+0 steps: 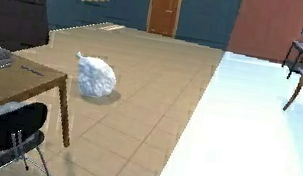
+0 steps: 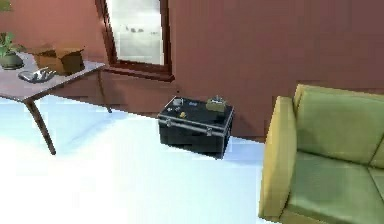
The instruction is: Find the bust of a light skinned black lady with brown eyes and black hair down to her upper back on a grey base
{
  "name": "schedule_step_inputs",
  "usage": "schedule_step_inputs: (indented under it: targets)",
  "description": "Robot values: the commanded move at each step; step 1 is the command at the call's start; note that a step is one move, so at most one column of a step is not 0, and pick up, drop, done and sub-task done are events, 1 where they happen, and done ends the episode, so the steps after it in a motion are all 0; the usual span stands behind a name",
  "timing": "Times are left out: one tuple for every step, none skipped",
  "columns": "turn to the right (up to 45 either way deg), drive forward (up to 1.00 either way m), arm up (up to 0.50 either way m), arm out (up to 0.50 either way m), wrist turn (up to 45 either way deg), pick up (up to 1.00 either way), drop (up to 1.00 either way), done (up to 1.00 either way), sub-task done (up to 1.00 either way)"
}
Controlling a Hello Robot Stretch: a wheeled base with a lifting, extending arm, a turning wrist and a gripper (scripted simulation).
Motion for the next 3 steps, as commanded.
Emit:
schedule_step_inputs:
  targets:
    - [0.0,1.0,0.0,0.0,0.0,0.0,0.0,0.0,0.0]
    - [3.0,0.0,0.0,0.0,0.0,0.0,0.0,0.0,0.0]
    - [0.0,1.0,0.0,0.0,0.0,0.0,0.0,0.0,0.0]
